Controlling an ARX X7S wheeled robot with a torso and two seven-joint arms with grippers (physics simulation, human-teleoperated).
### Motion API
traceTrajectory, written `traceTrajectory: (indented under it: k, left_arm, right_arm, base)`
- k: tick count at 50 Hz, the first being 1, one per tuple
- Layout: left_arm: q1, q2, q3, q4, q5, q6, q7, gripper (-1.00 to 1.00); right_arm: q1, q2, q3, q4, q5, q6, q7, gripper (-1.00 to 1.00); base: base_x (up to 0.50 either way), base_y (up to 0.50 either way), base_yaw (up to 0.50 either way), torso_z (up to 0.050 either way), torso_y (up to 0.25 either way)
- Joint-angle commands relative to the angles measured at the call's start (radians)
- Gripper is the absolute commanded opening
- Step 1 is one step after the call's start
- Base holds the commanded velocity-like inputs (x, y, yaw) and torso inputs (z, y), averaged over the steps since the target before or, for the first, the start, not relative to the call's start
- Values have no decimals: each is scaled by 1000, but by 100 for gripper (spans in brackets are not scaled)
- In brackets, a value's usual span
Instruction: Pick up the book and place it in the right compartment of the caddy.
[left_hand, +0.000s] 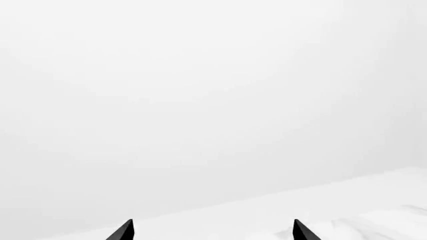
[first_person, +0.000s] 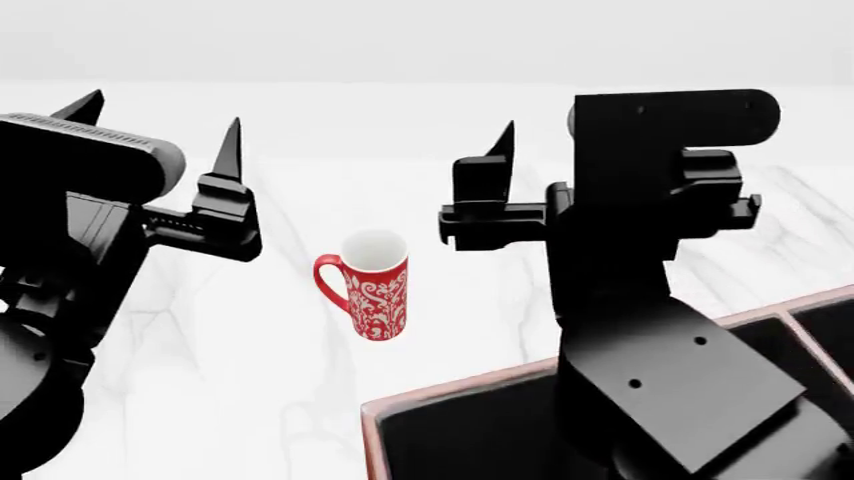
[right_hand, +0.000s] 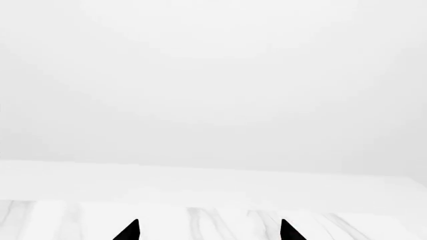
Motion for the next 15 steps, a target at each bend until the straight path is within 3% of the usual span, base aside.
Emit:
traceTrajectory:
  k: [1,15]
  left_arm:
    - [-33,14,31,-29,12,10,12,100]
    - [-44,15,38,-27,11,9,11,100]
  right_arm:
    - [3,-9,-15,1,-18,-13,-6,100]
    - [7,-18,-31,10,-26,-16,-15,100]
  base:
    - [0,0,0,0,0]
    - [0,0,0,0,0]
